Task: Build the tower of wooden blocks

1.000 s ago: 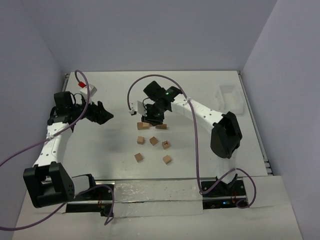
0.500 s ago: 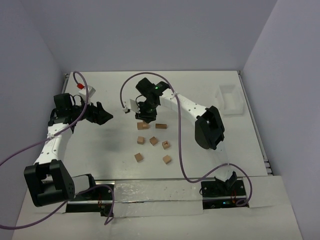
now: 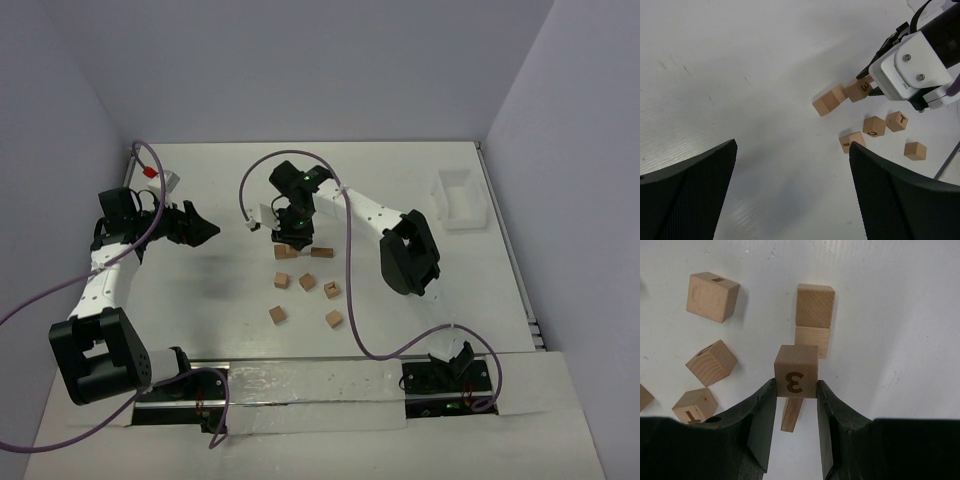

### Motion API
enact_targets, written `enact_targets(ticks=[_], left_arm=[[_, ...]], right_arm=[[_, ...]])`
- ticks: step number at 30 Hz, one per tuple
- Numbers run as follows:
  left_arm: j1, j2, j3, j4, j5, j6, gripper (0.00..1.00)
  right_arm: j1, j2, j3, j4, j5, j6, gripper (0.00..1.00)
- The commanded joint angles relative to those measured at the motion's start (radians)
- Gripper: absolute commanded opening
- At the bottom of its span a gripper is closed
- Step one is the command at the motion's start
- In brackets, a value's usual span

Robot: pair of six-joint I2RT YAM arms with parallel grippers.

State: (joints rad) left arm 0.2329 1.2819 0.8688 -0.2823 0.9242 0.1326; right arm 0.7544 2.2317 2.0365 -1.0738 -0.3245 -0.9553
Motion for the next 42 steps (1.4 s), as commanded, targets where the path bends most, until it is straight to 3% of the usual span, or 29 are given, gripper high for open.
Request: enact_targets(ticks=[1,42], left_arm=[[0.008,0.001,0.010,0.043,0.042,-0.008,0.99],[0.007,0.004,-0.007,0.057,0.042,-0.007,0.99]], right_arm=[[-0.006,0.019,0.065,-0.011,0.007,0.018,0.03],[0.012,0.068,0.125,-0.014,0.037,0.063,0.12]])
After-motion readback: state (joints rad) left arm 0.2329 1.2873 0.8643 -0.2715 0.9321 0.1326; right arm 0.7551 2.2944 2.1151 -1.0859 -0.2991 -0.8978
